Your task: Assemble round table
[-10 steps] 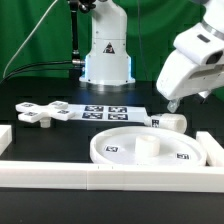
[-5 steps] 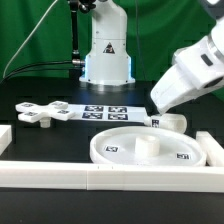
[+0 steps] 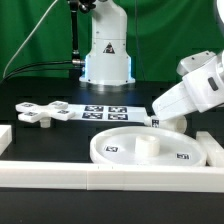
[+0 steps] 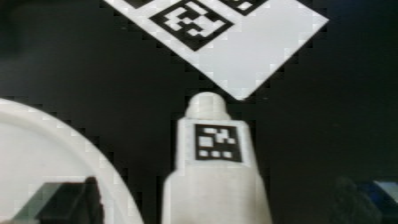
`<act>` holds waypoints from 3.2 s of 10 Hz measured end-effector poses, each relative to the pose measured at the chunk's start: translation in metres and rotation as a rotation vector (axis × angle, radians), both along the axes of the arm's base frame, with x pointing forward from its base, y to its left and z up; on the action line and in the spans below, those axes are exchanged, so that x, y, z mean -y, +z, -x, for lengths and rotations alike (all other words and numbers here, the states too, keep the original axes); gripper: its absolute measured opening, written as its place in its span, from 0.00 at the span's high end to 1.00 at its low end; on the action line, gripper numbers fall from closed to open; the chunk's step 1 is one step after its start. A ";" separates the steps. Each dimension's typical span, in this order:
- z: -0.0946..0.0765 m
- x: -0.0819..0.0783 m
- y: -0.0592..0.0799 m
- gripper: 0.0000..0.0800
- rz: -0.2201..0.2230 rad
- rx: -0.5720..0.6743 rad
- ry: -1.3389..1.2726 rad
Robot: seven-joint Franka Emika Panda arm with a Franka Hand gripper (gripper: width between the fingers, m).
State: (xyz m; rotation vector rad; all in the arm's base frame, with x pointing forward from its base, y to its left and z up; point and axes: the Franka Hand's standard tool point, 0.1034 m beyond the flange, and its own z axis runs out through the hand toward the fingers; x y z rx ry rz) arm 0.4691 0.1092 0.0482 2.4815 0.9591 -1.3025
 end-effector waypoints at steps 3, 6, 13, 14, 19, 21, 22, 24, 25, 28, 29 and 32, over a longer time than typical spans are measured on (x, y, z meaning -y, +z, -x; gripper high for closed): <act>-0.001 0.003 -0.005 0.19 0.043 0.053 -0.025; 0.010 0.004 -0.021 0.19 0.106 0.103 -0.087; 0.010 0.000 -0.033 0.35 0.086 0.116 -0.080; 0.010 0.000 -0.033 0.50 0.082 0.114 -0.077; 0.008 0.004 -0.015 0.49 0.101 0.087 -0.083; 0.004 0.007 0.012 0.49 0.130 0.048 -0.091; 0.000 0.009 0.021 0.49 0.135 0.040 -0.094; -0.015 0.020 0.032 0.49 0.103 0.082 -0.102; -0.014 0.021 0.032 0.49 0.103 0.085 -0.104; -0.025 0.019 0.027 0.49 0.014 0.227 -0.117; -0.029 0.023 0.036 0.49 0.002 0.263 -0.126; -0.058 0.038 0.054 0.49 -0.099 0.428 -0.115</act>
Offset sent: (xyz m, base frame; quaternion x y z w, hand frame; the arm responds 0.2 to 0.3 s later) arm -0.0100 -0.0294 -0.0060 -0.0899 0.0374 0.1551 0.9831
